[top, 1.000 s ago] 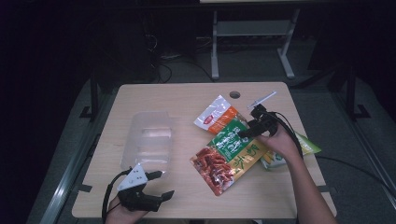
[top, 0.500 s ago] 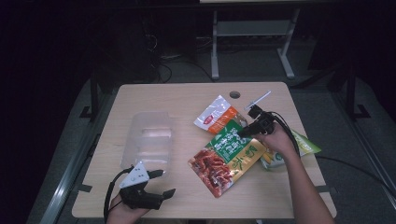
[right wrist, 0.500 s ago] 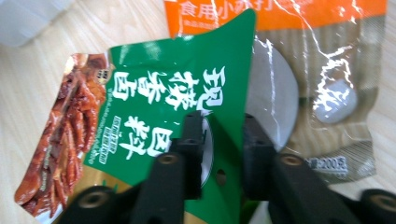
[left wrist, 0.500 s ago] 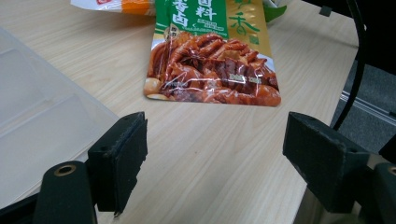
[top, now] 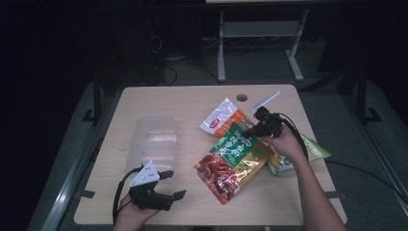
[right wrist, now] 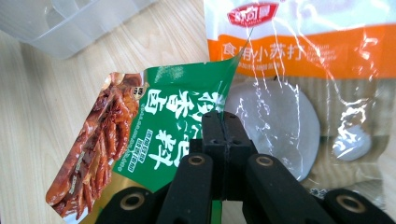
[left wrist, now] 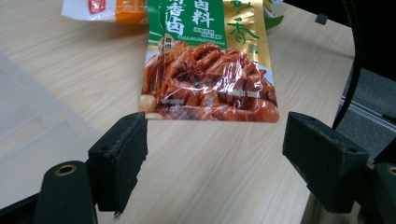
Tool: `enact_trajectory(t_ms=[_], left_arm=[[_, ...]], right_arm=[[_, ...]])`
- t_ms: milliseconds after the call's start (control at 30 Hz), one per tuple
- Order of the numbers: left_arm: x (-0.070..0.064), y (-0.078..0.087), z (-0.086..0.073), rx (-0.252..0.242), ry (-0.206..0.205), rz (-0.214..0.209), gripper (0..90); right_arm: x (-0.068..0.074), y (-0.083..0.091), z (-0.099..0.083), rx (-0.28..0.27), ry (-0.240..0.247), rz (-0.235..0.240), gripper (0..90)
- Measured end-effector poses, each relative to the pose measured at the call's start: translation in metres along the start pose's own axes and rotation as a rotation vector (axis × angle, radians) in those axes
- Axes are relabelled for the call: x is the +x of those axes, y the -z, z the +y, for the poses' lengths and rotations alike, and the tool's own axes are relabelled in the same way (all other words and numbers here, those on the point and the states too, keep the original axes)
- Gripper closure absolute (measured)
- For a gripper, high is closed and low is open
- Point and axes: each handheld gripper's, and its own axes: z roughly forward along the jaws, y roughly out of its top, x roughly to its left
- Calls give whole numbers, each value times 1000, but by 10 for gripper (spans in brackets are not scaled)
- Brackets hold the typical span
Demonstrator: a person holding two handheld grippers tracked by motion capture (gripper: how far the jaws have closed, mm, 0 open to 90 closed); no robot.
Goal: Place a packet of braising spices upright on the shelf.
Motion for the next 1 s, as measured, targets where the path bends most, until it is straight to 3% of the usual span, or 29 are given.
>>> enact_trajectory(t_ms=[400,1000], left_arm=[[8,-18,30,-1,-21,-32,217],[19,-36,60,-4,-26,-39,229]], right_arm=[[36,28,33,-71,120,11,900],[93,44,85,-48,380,-1,900]])
